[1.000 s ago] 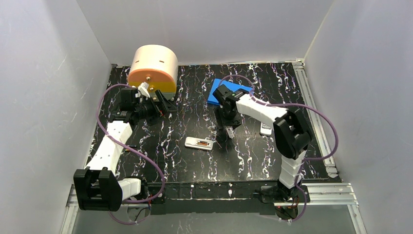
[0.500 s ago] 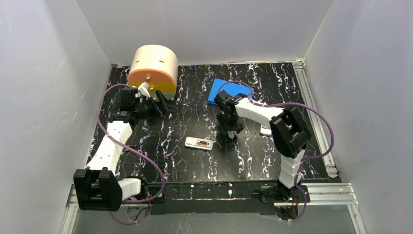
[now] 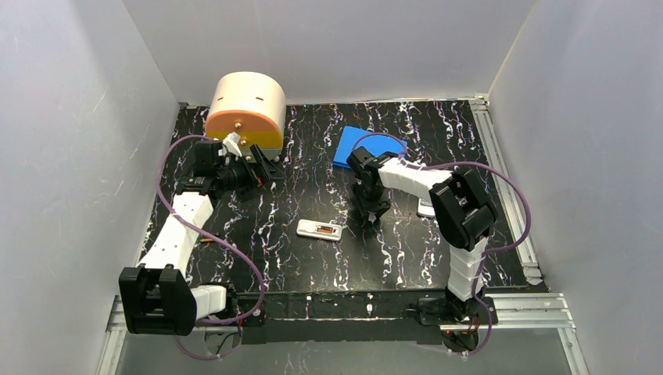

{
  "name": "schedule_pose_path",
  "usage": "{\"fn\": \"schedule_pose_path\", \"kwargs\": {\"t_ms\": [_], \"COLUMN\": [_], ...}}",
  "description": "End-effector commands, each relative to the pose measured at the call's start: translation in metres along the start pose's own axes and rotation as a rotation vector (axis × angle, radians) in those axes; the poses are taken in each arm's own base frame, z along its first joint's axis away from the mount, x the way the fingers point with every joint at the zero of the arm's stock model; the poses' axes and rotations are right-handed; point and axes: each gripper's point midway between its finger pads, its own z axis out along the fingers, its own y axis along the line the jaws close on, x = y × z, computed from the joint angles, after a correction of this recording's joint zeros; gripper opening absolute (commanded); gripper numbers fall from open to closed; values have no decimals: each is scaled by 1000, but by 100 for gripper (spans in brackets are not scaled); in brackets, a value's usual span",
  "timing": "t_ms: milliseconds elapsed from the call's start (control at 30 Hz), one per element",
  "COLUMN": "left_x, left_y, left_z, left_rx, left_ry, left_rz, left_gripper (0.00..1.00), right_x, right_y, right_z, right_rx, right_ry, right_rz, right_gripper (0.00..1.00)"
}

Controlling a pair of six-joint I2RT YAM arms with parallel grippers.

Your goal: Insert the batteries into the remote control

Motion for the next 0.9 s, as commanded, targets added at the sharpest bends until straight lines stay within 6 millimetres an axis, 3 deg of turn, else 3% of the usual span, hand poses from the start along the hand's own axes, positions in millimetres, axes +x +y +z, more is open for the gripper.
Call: {"fn": "schedule_pose_path", "kwargs": {"t_ms": [0,233,367,467,533,733,867], "left_x": [-6,-4,5,17,25,51,58], "left_y": [-12,-16,-21,-29,-36,-67,-80], "left_z": [-5,-2,7,17,24,38,46], "left_rx": [36,49,71,108,141,225,262], "left_ry": [-4,15,69,140,187,316,374], "left_rz": [18,19,15,7,-1,25,2], "left_gripper": [98,98,98,98,99,98,92], "right_x": [0,5,-3,-17,-28,-32,-36], "right_y": [-5,-6,-7,-1,13,56,76], "right_z": [8,15,7,-10,-24,-67,-99], "right_rx": [19,19,19,-26,-116,-350,-464], "right_ry": [13,29,-29,-121,-193,-304,-388], "right_rz": [25,21,-7,-34,-64,-179,-242], "right_gripper": [50,25,20,19,19,17,17]}}
